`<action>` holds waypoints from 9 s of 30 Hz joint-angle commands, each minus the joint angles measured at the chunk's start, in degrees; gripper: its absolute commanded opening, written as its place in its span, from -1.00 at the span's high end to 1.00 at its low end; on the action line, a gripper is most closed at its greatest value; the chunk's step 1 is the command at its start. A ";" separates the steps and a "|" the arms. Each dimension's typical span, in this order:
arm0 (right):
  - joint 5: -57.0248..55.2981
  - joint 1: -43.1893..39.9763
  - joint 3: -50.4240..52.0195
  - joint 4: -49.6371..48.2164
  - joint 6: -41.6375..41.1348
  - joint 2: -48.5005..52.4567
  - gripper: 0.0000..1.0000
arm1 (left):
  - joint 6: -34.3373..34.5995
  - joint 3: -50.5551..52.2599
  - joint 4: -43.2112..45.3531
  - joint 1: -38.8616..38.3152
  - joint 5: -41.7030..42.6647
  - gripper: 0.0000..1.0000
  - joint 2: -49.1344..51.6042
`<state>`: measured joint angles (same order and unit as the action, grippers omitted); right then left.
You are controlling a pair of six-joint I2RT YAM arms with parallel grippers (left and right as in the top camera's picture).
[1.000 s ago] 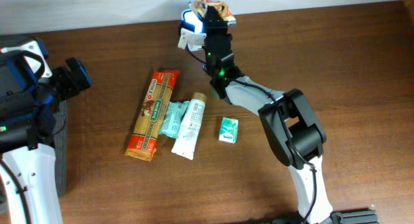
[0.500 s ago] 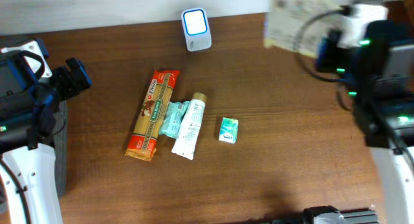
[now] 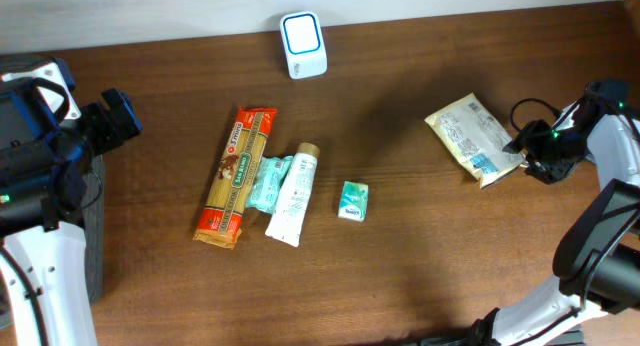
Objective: Scan the item barcode
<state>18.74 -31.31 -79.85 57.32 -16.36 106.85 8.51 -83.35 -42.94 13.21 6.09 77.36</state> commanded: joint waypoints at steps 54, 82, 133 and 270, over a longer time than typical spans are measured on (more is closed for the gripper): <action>2.05 50.75 13.38 -24.46 -7.76 -4.81 0.41 | -1.11 -0.22 0.17 0.20 0.57 -0.98 -0.28; -9.03 54.49 -0.09 0.42 9.79 2.21 0.19 | -1.11 -0.22 0.20 0.20 0.57 -0.98 -0.28; 3.32 51.65 -2.23 -4.15 65.61 11.93 0.64 | -1.14 -0.22 0.20 0.20 0.59 -0.98 -0.28; 18.14 47.60 9.05 -16.68 -10.84 -0.61 0.50 | -1.11 -0.22 0.17 0.20 0.57 -0.98 -0.28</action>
<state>35.86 10.22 -79.59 49.28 -15.18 106.30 8.51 -83.37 -42.85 13.21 6.02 77.41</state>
